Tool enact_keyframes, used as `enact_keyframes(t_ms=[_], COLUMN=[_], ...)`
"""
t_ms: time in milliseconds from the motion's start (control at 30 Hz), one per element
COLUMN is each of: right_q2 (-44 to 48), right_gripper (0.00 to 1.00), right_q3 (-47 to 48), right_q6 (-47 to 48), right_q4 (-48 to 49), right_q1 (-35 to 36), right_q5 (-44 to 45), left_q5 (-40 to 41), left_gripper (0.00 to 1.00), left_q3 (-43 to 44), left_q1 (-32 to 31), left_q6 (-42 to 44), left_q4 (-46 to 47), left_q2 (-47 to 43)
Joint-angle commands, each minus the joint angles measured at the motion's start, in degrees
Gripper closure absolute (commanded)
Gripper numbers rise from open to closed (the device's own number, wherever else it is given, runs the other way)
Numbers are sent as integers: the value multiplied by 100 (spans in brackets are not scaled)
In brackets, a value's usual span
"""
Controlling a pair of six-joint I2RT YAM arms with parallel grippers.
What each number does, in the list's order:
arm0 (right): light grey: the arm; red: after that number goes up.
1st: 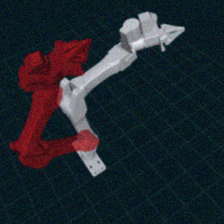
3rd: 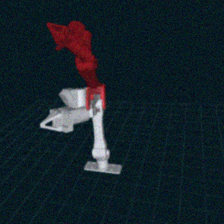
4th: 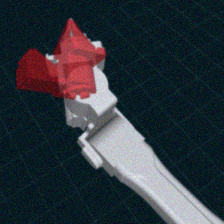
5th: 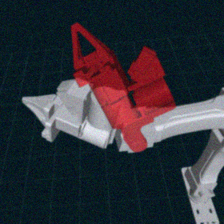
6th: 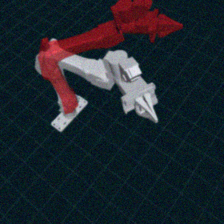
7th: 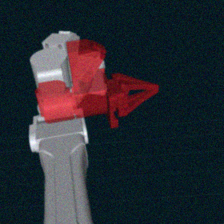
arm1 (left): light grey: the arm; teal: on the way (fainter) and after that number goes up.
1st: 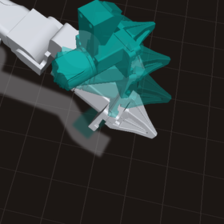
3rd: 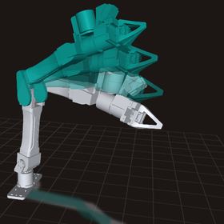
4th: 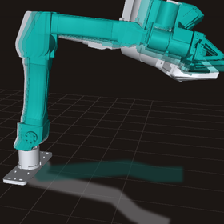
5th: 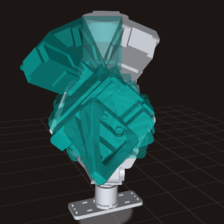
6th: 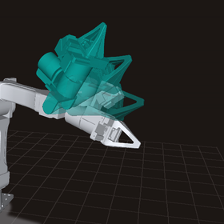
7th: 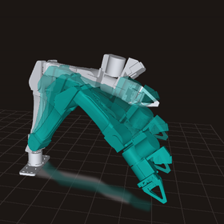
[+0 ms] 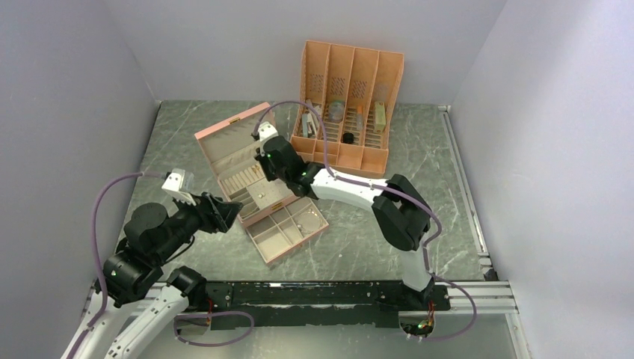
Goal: Organize the mixed jewelry
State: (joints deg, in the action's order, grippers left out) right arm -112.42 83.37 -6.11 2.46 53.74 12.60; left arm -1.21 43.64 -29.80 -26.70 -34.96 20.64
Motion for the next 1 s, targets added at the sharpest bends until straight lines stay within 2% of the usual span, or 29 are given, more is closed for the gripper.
enact_keyframes(t_ms=[0,967], right_q2=[-243,-984], right_gripper=[100,100], right_q3=[309,585], right_q6=[110,-107], right_q4=[192,303], right_q1=[-91,-258], right_q5=[-166,-296], left_q5=[113,290], left_gripper=[28,28], left_q3=[-95,-121], left_q1=[36,38], left_q6=[34,-2], left_q4=[171,191], left_q2=[-225,-278])
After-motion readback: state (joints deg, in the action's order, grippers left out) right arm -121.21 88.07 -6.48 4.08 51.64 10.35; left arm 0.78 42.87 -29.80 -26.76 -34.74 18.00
